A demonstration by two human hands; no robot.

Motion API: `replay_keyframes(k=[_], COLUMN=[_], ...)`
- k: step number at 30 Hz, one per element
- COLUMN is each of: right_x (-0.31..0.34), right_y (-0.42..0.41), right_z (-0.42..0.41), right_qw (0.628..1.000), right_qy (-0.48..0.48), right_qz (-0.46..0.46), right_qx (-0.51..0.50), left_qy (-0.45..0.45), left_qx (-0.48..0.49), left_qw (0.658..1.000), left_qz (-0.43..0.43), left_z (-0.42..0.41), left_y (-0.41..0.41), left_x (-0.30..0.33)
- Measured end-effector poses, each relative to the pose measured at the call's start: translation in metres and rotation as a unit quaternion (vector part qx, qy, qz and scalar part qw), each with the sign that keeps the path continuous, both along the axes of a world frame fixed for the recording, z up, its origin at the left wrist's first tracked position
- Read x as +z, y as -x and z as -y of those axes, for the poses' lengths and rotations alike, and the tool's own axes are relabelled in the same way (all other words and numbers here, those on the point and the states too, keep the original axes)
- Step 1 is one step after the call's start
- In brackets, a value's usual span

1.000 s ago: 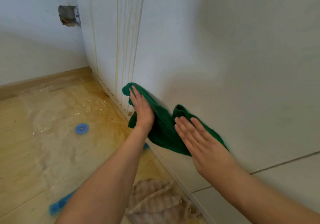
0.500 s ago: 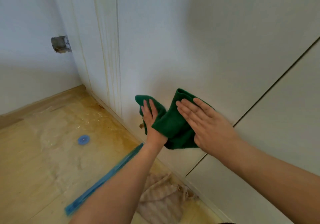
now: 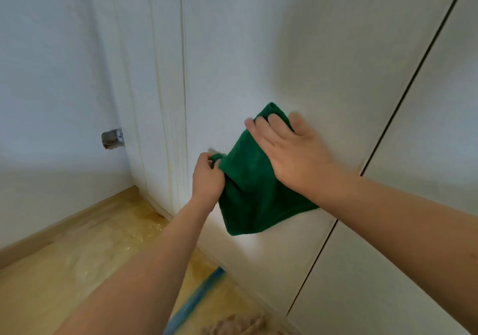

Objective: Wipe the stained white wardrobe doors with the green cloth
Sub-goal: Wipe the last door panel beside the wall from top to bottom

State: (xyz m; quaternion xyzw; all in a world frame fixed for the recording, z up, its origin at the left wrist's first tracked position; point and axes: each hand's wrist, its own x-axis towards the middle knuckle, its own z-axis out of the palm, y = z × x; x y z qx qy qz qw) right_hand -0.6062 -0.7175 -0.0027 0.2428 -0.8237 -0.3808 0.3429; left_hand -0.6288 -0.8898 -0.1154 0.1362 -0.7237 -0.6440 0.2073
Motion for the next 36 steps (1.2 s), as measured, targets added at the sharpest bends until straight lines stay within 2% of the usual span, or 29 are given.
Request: replay_keyframes(k=[4,9,13,15,17,21,23,27,31,33,34,36], right_x=[0.024,0.070,0.125,0.166,0.206,0.339,0.401,0.514,0.655,0.721,0.734,0.790], right_y=[0.005,0.022,0.026,0.026,0.025,0.017,0.012,0.005,-0.011,-0.013,-0.012,-0.012], right_z=[0.036,0.064,0.096,0.107,0.113,0.119,0.120,0.124,0.119,0.115,0.114,0.109], right_qw=[0.999,0.979,0.957,0.926,0.899,0.844,0.831,0.843,0.858,0.875,0.893,0.922], right_qy=[0.041,0.179,0.249,0.307,0.328,0.367,0.392,0.389,0.388,0.388,0.376,0.353], right_qz=[-0.011,0.029,0.115,0.212,0.291,0.390,0.395,0.370,0.334,0.285,0.241,0.138], right_qx=[0.035,0.097,0.097,0.059,0.025,-0.014,0.000,0.013,0.032,0.047,0.058,0.074], left_qy=[0.096,0.098,0.100,0.104,0.124,0.208,0.235,0.290,0.258,0.236,0.244,0.298], left_qx=[0.044,0.081,0.098,0.102,0.112,0.116,0.116,0.134,0.177,0.222,0.238,0.278], left_qw=[0.989,0.977,0.963,0.962,0.965,0.960,0.956,0.941,0.941,0.937,0.933,0.908], left_qz=[-0.102,-0.174,-0.229,-0.229,-0.204,-0.148,-0.131,-0.106,-0.127,-0.131,-0.119,-0.098], left_z=[0.052,0.091,0.117,0.130,0.138,0.156,0.162,0.170,0.165,0.156,0.152,0.148], left_y=[0.006,0.020,0.042,0.051,0.053,0.044,0.033,0.017,0.002,0.000,-0.003,-0.004], left_x=[0.072,0.132,0.191,0.236,0.271,0.377,0.435,0.545,0.689,0.765,0.786,0.857])
